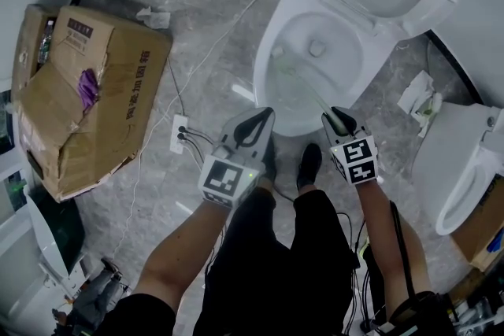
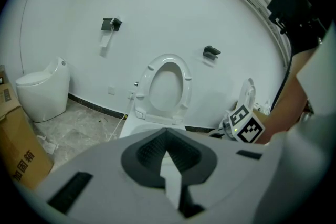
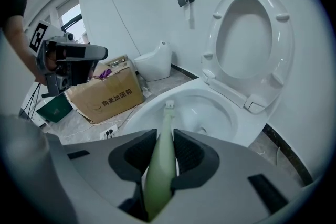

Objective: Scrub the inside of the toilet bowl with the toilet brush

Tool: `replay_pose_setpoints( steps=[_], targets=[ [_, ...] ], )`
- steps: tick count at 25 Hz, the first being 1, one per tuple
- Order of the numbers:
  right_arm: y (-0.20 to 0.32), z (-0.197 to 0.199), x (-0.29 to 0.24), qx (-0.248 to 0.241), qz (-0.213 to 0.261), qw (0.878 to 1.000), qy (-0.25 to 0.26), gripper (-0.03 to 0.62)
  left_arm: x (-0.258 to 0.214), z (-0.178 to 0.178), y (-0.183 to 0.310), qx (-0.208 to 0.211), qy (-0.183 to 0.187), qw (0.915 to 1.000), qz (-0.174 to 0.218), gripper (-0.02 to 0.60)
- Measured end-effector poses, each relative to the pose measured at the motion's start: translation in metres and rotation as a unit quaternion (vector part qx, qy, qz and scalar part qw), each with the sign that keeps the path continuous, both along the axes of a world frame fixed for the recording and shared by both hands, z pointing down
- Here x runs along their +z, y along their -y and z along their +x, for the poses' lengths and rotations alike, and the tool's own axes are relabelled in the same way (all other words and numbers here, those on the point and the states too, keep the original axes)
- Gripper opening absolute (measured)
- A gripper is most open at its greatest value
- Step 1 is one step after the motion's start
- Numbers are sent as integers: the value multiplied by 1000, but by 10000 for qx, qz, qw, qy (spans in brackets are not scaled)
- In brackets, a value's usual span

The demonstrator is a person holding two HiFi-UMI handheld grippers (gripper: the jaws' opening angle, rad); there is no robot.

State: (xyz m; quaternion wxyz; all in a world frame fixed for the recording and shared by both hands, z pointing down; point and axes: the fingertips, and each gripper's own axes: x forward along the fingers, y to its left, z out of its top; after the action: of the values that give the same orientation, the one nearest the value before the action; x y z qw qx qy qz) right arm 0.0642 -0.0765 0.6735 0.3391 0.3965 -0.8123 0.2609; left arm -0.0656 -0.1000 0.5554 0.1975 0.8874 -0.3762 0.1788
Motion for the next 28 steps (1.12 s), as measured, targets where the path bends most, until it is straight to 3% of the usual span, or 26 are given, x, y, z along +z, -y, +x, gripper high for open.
replay_pose_setpoints(
  steps=[28],
  targets=[
    [67, 37, 14, 558, 266, 9981, -40, 106, 5, 38, 24, 37, -155, 9999, -27, 9]
  ],
)
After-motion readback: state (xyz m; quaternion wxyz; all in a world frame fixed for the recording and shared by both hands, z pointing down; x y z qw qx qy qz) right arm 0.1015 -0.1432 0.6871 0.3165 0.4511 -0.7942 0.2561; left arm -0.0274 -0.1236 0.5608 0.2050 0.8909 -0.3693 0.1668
